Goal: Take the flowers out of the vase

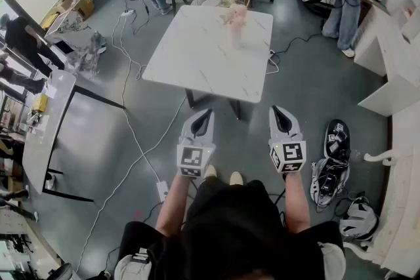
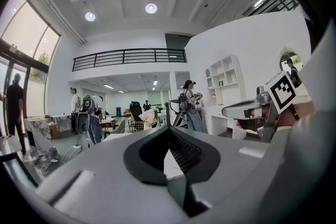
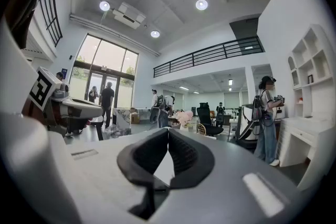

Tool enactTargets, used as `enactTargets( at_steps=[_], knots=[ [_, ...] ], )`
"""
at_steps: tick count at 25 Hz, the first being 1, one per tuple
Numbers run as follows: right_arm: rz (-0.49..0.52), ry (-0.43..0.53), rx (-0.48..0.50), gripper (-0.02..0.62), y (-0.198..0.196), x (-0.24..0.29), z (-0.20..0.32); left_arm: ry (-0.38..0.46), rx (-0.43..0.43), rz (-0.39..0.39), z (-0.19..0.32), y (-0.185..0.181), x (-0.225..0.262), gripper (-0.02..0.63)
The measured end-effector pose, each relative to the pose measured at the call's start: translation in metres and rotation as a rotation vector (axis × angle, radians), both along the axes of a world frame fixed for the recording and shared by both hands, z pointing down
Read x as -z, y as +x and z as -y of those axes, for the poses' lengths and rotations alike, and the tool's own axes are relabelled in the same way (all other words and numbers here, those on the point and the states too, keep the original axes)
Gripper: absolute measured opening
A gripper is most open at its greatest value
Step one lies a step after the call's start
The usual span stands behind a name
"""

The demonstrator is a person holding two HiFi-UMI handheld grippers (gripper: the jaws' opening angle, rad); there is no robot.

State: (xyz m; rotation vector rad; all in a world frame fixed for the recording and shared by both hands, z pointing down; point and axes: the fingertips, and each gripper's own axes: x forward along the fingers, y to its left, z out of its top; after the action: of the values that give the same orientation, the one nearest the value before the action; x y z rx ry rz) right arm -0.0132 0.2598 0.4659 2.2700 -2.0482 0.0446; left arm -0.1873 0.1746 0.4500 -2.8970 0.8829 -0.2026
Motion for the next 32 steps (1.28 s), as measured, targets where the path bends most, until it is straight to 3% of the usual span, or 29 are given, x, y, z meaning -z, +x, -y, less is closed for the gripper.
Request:
enactTargets(
  at_steps=[20, 32],
  knots=[
    [0.017, -0.051, 0.002, 0.006, 0.013, -0.016, -0.011, -0.010, -0.020, 0.016, -0.012, 0.024, 0.000, 0.008],
    [0.036, -0.069, -0.008, 0.006, 0.046, -0.029, 0.043, -0.039, -0.053, 0.030, 0.047, 0.070, -0.011, 0.008]
  ],
)
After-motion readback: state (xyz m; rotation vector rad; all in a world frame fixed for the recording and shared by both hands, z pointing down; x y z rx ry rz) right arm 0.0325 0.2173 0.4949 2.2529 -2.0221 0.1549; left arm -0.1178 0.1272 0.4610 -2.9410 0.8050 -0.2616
